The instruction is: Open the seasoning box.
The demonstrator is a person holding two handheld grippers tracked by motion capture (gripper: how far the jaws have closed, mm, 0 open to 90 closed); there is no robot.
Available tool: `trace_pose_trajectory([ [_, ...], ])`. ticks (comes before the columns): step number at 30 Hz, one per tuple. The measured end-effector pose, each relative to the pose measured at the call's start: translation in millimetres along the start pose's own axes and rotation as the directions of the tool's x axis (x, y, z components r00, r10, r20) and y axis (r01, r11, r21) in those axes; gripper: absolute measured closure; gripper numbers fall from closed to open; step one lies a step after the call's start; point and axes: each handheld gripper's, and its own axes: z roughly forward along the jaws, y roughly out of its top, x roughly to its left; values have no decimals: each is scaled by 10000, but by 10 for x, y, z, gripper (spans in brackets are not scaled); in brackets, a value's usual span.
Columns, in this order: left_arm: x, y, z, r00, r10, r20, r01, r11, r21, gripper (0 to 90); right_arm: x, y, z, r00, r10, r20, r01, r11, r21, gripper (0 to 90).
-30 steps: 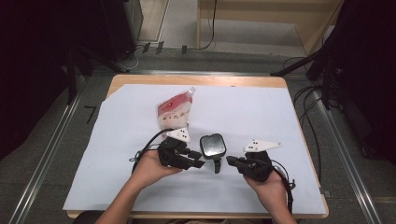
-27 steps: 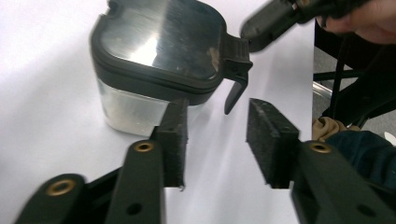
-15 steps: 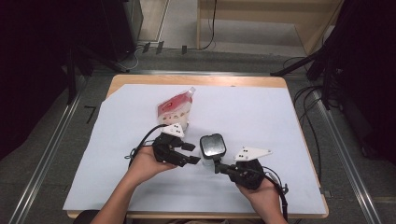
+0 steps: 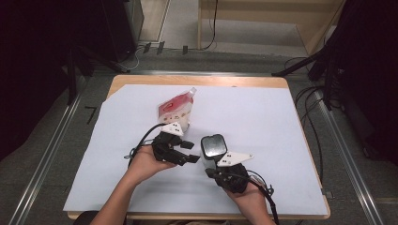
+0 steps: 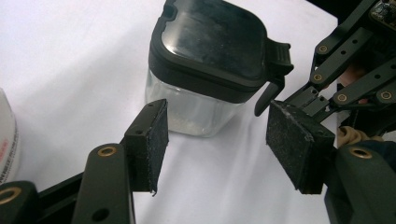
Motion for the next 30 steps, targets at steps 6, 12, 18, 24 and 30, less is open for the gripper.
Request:
trace_pose_trajectory([
  [6,5,2,-12,10000,23,-85,-23,10000,-27,398,-59,-3,-8,9997,167,171,-167,9999,21,900],
  [12,10,4,-21,9999,63,-146,-64,10000,-62,394,-104,-15,-50,9993,196,314,-196,9998,-13,900],
  [18,5,10,-17,9998,37,-205,-39,9999,-118,377,-208,-43,-136,9992,167,369,-171,9998,100,900],
  [24,-15,21,-2,9995,172,-263,-178,9995,-254,363,-354,-72,-225,9979,476,436,-480,9988,79,900],
  [30,-33,35,62,9996,201,-191,-204,9996,-194,349,-497,-97,-308,9954,836,458,-840,9964,72,900],
])
